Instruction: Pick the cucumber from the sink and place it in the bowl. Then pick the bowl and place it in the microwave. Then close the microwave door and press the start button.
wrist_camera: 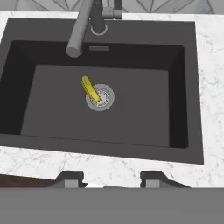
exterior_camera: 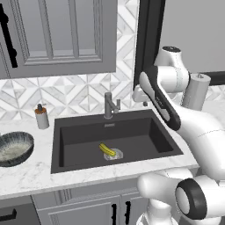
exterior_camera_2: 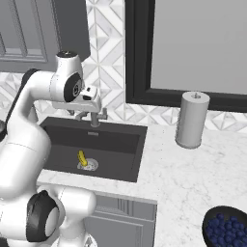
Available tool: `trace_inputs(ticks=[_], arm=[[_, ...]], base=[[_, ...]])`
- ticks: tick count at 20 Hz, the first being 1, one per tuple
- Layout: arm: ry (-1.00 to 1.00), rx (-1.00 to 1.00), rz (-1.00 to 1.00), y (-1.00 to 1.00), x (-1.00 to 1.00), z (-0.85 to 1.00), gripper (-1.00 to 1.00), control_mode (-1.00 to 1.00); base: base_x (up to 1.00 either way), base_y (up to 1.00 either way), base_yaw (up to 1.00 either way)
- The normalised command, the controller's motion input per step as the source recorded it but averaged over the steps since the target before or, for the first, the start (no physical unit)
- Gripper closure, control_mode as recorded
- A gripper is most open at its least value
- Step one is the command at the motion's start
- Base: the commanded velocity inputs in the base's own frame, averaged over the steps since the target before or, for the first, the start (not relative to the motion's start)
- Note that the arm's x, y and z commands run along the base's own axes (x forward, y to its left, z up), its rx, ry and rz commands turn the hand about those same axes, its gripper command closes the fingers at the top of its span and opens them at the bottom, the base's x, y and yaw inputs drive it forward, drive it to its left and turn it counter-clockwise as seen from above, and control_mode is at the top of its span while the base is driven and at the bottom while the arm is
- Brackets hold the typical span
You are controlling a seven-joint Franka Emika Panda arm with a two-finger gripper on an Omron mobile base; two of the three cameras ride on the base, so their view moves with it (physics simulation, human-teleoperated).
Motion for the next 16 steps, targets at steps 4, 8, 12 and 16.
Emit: trace_inputs(ticks=[4,8,12,16], arm=[[0.00,0.00,0.00,0.00,-0.17,-0.06,-1.00,-1.00],[0.01,-0.08,0.00,0.38,-0.60,-0.77,-1.00,-1.00],[0.15,-0.19,0.00,1.00,-0.22,-0.69,-1.00,-1.00],[0.22,-0.27,0.00,1.00,0.00,-0.72,-1.00,-1.00]], base=[[0.00,0.00,0.00],[0.00,0.00,0.00],[0.00,0.00,0.00],[0.00,0.00,0.00]])
